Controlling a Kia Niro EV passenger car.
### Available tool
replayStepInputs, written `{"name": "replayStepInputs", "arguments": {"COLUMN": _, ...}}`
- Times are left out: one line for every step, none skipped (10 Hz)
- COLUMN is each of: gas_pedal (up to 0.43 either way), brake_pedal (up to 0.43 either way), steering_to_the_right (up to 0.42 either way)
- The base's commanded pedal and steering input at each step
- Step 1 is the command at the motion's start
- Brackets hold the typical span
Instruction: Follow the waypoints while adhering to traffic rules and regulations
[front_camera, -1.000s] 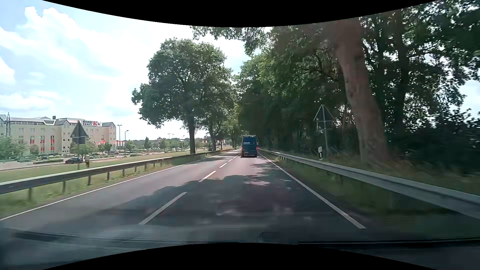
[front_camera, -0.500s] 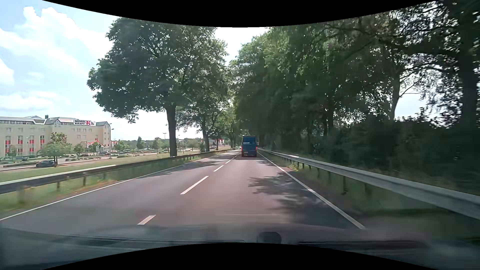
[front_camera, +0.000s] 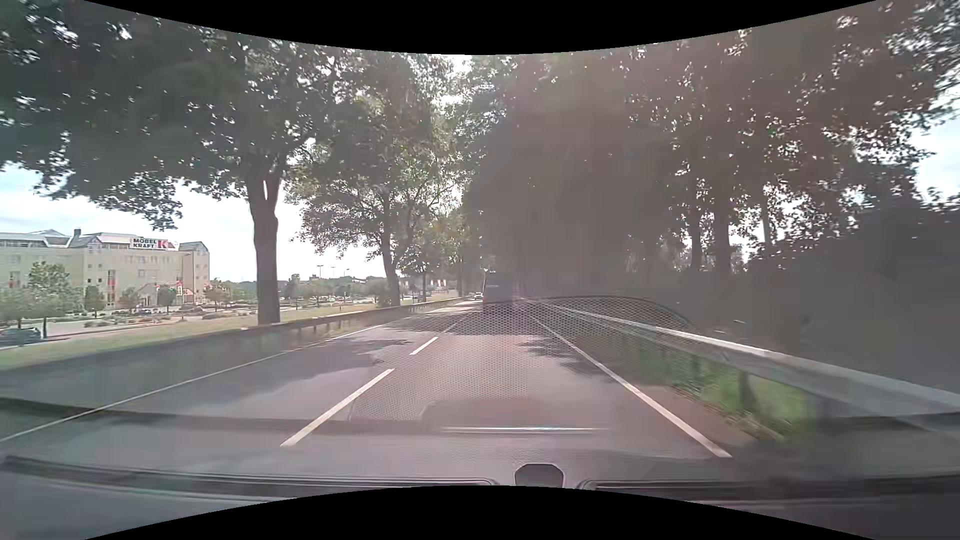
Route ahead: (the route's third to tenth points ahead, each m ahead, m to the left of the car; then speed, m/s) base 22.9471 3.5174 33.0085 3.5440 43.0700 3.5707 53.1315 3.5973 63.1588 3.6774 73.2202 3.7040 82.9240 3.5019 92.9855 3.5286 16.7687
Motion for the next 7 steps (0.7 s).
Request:
{"name": "replayStepInputs", "arguments": {"gas_pedal": 0.11, "brake_pedal": 0.0, "steering_to_the_right": -0.002}}
{"name": "replayStepInputs", "arguments": {"gas_pedal": 0.11, "brake_pedal": 0.0, "steering_to_the_right": -0.002}}
{"name": "replayStepInputs", "arguments": {"gas_pedal": 0.11, "brake_pedal": 0.0, "steering_to_the_right": -0.002}}
{"name": "replayStepInputs", "arguments": {"gas_pedal": 0.11, "brake_pedal": 0.0, "steering_to_the_right": -0.002}}
{"name": "replayStepInputs", "arguments": {"gas_pedal": 0.098, "brake_pedal": 0.0, "steering_to_the_right": -0.002}}
{"name": "replayStepInputs", "arguments": {"gas_pedal": 0.087, "brake_pedal": 0.0, "steering_to_the_right": -0.002}}
{"name": "replayStepInputs", "arguments": {"gas_pedal": 0.087, "brake_pedal": 0.0, "steering_to_the_right": -0.002}}
